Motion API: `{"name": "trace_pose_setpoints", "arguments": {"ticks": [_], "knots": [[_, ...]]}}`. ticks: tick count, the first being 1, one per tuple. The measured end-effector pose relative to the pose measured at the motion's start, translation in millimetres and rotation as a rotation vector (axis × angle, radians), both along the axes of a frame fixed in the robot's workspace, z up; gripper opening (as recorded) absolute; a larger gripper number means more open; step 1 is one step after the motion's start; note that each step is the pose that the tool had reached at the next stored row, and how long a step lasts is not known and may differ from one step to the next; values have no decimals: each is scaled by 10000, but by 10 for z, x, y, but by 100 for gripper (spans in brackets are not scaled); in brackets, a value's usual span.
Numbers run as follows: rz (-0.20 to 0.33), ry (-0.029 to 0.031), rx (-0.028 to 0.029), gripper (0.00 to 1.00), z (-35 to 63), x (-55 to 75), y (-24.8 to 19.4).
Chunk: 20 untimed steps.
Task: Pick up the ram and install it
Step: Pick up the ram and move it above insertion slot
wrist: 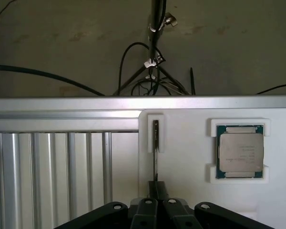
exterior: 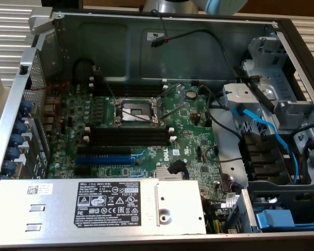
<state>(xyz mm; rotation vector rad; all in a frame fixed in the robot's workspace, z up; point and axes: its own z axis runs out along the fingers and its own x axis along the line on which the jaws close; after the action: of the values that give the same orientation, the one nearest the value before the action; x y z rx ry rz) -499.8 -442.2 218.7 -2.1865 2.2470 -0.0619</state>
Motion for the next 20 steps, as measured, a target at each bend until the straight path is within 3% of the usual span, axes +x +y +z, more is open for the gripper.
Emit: {"name": "trace_pose_setpoints", "arguments": {"ticks": [4,5,15,20], "knots": [[0,0,1,12,0,0,0],[0,0,1,18,0,0,0],[0,1,-1,18,0,0,0],[1,3,-47,18,-18,-1,0]]}}
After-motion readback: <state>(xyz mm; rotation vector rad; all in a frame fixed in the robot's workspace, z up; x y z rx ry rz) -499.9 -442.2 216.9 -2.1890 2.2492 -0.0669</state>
